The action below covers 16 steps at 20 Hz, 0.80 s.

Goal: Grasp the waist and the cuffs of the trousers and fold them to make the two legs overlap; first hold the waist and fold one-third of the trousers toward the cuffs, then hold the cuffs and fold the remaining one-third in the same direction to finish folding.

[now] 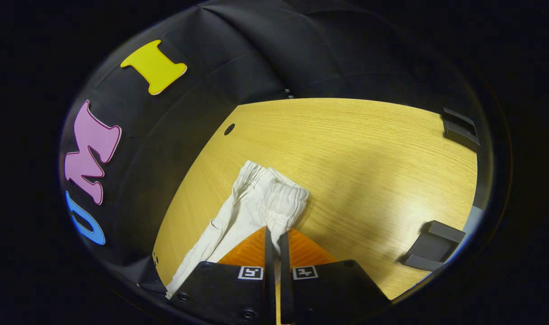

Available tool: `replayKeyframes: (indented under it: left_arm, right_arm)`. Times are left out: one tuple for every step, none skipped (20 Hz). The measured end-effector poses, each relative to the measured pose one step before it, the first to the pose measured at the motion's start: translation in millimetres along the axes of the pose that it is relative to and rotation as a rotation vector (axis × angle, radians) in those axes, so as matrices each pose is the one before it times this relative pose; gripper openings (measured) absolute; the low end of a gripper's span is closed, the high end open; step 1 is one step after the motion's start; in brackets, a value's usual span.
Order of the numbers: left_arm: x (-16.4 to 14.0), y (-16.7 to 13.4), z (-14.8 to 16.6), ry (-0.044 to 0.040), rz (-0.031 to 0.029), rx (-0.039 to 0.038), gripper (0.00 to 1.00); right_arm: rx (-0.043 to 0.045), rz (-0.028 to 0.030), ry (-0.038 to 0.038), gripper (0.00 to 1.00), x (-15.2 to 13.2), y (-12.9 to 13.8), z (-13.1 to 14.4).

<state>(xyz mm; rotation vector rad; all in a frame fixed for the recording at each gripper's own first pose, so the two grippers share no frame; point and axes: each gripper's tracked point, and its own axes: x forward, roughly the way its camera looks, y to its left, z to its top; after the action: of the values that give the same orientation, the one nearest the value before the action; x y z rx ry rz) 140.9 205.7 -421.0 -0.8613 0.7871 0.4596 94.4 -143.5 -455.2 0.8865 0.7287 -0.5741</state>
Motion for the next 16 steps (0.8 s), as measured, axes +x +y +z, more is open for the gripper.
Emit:
replayKeyframes:
  left_arm:
    - [-4.47, -1.75, 1.61, -0.00496, -0.01936, -0.01462, 0.1]
    - [-0.95, 0.69, 0.76, 0.00027, -0.00721, -0.01016, 0.08]
    - [2.85, 0.75, -5.1, 0.00485, -0.00649, -0.00798, 0.06]
    - [-1.06, 1.26, -2.12, 0.00736, -0.00844, -0.00363, 0.06]
    - [-1.29, 1.05, -0.88, 0.01142, -0.0095, -0.00136, 0.07]
    - [-1.94, 0.69, -0.89, 0.00894, -0.00752, 0.00326, 0.07]
    - [-0.9, 0.01, 0.19, 0.00027, -0.00302, 0.00808, 0.07]
    - [1.24, 0.41, 0.64, 0.0021, -0.00077, 0.00778, 0.07]
    - [0.1, -2.36, 0.33, -0.00404, -0.00126, 0.00513, 0.07]
    - [-1.87, -1.09, 0.38, 0.00248, -0.00361, 0.00304, 0.06]
    - [1.99, 0.06, -0.78, 0.00128, -0.00358, 0.00225, 0.06]
    - [0.55, 0.4, 1.08, 0.00265, -0.00291, 0.00188, 0.07]
    - [-0.88, -0.02, -0.3, 0.00155, 0.00015, 0.00225, 0.1]
    - [0.18, 0.22, 1.71, -0.00506, 0.00223, 0.00427, 0.07]
    - [0.43, -1.03, -1.42, -0.00154, 0.00034, 0.00641, 0.07]
    - [-0.67, -1.14, -0.17, 0.00241, -0.00074, 0.00534, 0.06]
  right_arm:
    - [-0.0017, 0.0152, -0.01269, 0.08, -0.87, 1.62, 2.27]
    - [-0.00029, 0.01735, -0.01591, 0.08, -1.89, 2.07, 3.87]
    - [-0.00727, 0.01913, -0.01387, 0.08, -1.31, 2.23, 4.57]
    - [-0.02195, 0.01527, -0.0161, 0.08, -0.52, 2.31, 4.93]
    - [-0.03264, 0.01534, -0.01926, 0.08, -0.78, 4.63, 2.45]
    - [-0.03524, 0.01701, -0.0187, 0.08, -4.84, 3.0, 4.72]
    - [-0.03009, 0.01865, -0.01903, 0.08, -7.18, 4.55, 7.07]
    - [-0.0182, 0.02341, -0.01798, 0.08, -5.66, 5.76, 6.16]
    - [-0.01338, 0.0251, -0.01811, 0.08, -5.13, 6.85, 6.08]
    - [-0.01529, 0.02231, -0.01568, 0.08, -4.27, 5.25, 4.26]
    - [-0.02646, 0.01688, -0.01462, 0.08, -3.31, 7.62, 3.78]
    - [-0.0391, 0.00839, -0.0086, 0.08, -2.95, 6.84, 1.63]
    - [-0.04254, 0.01577, -0.00676, 0.09, -3.96, 11.22, 2.99]
    - [-0.04274, 0.02244, -0.00773, 0.08, -2.47, 11.05, 2.39]
    - [-0.03728, 0.02503, -0.00585, 0.09, -0.83, 9.49, 0.97]
    - [-0.02826, 0.03229, -0.00508, 0.09, -1.74, 11.01, 0.89]
